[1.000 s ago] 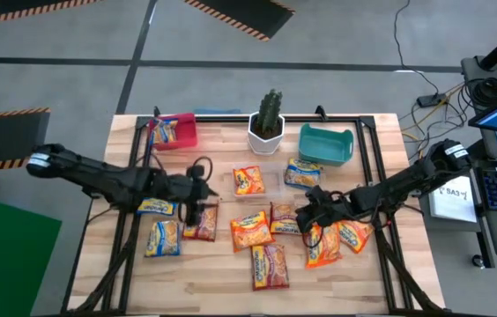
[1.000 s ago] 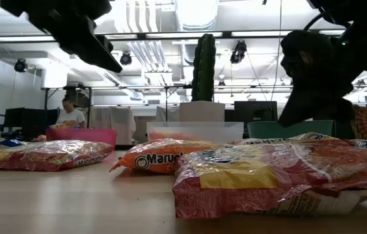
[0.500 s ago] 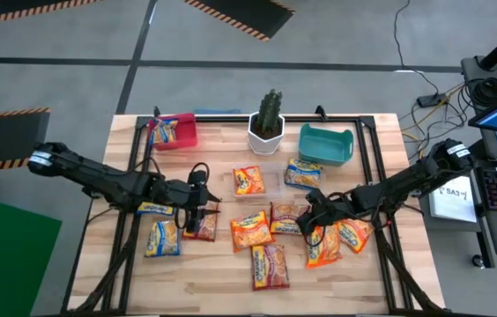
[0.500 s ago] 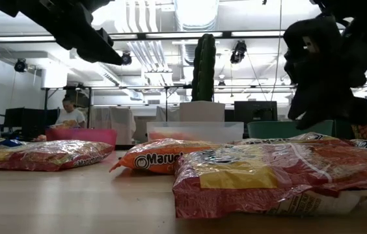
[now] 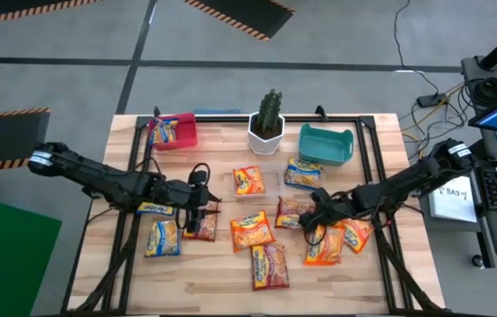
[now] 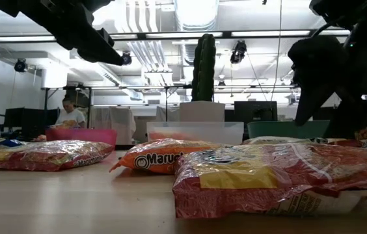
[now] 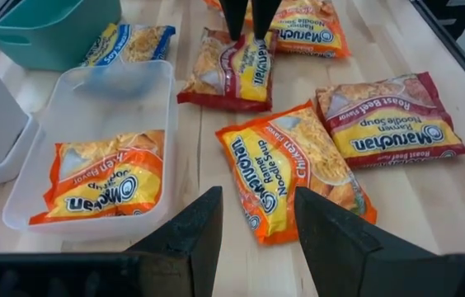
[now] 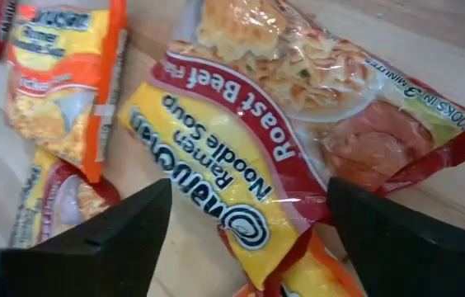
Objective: Sort Maruchan noodles
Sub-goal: Put the red noodle pack into the green bin
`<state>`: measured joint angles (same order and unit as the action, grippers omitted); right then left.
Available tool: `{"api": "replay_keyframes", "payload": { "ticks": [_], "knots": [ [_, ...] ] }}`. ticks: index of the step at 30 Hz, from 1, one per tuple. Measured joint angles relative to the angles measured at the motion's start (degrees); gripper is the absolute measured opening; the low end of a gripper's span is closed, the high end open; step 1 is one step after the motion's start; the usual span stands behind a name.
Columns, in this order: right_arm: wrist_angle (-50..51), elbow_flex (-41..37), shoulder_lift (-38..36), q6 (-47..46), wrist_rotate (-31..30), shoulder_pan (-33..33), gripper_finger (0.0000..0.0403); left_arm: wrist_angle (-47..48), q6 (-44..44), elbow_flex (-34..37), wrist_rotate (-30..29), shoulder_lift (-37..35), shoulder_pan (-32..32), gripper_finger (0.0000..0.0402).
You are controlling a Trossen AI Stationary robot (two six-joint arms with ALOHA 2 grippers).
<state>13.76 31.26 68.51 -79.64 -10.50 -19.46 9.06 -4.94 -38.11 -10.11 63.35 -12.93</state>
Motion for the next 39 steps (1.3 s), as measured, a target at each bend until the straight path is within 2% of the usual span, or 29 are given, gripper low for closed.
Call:
{"api": "replay_keyframes", "payload": {
  "ticks": [5,11,14,17,21,27,33,39],
  "knots": [
    [0.89,0.14,-3.18,-0.78,0.02,0.0,0.0324,-0.06,-0.16,0.0,0.0,0.37,0.0,0.0135],
    [9.62,0.18,-7.25,-3.28,-2.12,0.0,0.0325,-0.58,-0.33,0.0,-0.04,0.35,0.0,0.0135],
    [14.13,0.1,-7.34,-4.52,-4.07,0.0,0.0325,-0.58,-0.38,0.0,-0.99,0.35,0.0,0.0135],
    [13.77,-0.57,-5.99,-5.22,-4.66,0.0,0.0325,-0.68,-0.42,0.0,-1.51,0.35,0.0,0.0135],
    [8.89,-1.78,-2.95,-5.13,-4.59,0.0,0.0325,-1.0,-0.34,0.0,-1.53,0.35,0.0,0.0135],
    [-5.38,-3.09,2.9,-0.04,-4.85,0.0,0.0325,-1.16,-0.31,0.0,-1.53,0.35,0.01,0.0135],
    [-14.99,-2.85,9.79,3.45,-8.16,0.24,0.0321,-1.79,-0.46,0.0,-1.53,0.35,0.01,0.0135],
    [-18.01,-2.68,13.85,3.61,-10.56,0.35,0.0269,-3.03,-0.49,0.0,-1.54,0.35,0.02,0.0135]
  ]
}}
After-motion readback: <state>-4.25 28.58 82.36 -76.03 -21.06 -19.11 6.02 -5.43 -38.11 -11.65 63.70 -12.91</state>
